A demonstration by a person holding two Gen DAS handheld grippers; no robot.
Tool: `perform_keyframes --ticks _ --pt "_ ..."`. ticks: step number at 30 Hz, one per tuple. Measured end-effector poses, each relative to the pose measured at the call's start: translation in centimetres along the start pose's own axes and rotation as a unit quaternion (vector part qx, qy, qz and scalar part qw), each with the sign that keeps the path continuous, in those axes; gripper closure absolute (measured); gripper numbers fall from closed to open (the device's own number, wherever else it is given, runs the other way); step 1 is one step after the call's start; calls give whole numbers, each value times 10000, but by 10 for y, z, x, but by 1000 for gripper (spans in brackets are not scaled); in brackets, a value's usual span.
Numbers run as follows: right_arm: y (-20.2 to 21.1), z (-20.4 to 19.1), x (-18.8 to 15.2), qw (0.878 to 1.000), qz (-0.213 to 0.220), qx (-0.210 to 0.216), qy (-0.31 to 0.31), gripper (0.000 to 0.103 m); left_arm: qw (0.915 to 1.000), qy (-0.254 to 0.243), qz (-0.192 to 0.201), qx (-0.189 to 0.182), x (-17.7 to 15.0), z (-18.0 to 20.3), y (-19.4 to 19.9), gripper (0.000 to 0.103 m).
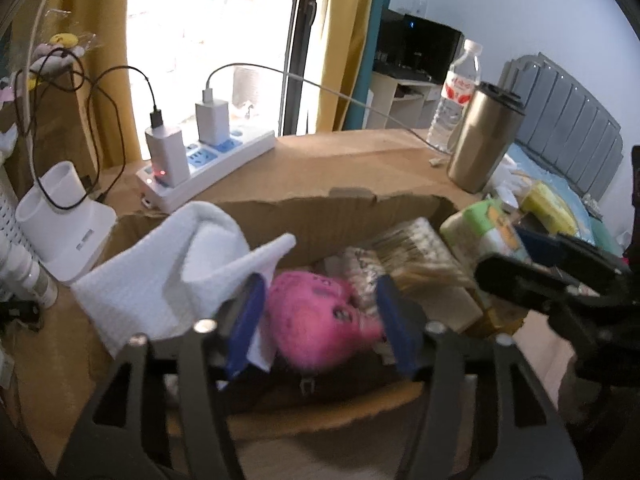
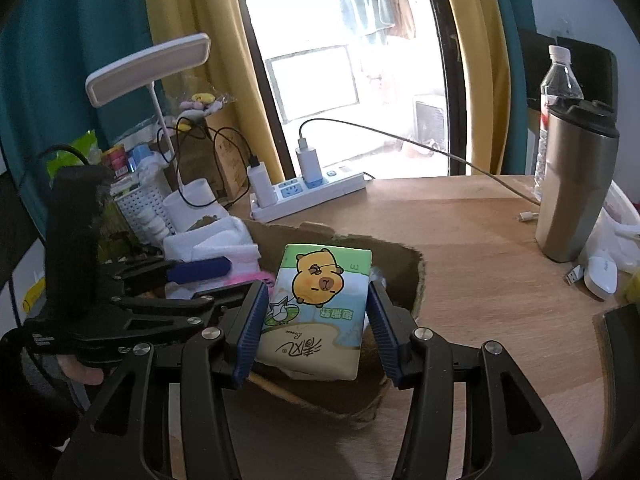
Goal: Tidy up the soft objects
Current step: 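Open both tools to drop the plush and tissue pack into the box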
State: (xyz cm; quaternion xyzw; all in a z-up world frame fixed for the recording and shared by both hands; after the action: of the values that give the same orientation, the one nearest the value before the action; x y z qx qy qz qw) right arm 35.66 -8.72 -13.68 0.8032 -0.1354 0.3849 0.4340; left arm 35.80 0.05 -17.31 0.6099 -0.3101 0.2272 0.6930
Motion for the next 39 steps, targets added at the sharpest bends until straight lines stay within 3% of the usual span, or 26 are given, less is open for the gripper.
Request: perform_keyframes --ticks 13,18,39 --pt "-12 -25 -16 9993 -283 -111 237 49 9989 250 402 6 -4 -19 41 35" --pt "-9 -31 -14 9994 -170 -164 268 41 9981 285 533 82 -6 -27 59 34" --pt "38 -56 -17 9987 188 -234 405 41 9958 197 886 106 -17 -12 115 34"
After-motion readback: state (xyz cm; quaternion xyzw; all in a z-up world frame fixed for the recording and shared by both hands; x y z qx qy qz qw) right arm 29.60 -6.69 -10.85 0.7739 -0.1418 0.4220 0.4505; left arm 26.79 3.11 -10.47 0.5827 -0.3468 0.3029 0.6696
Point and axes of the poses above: each gripper's, at about its wrist camera, not at the fingertips, and y roughly against the way its jaws point, z to its right, x to its top, the point moved 10 cm from there along -y, roughly the way its jaws point, and after that the axes turned 8 degrees about -y, right-handed, at the moved point
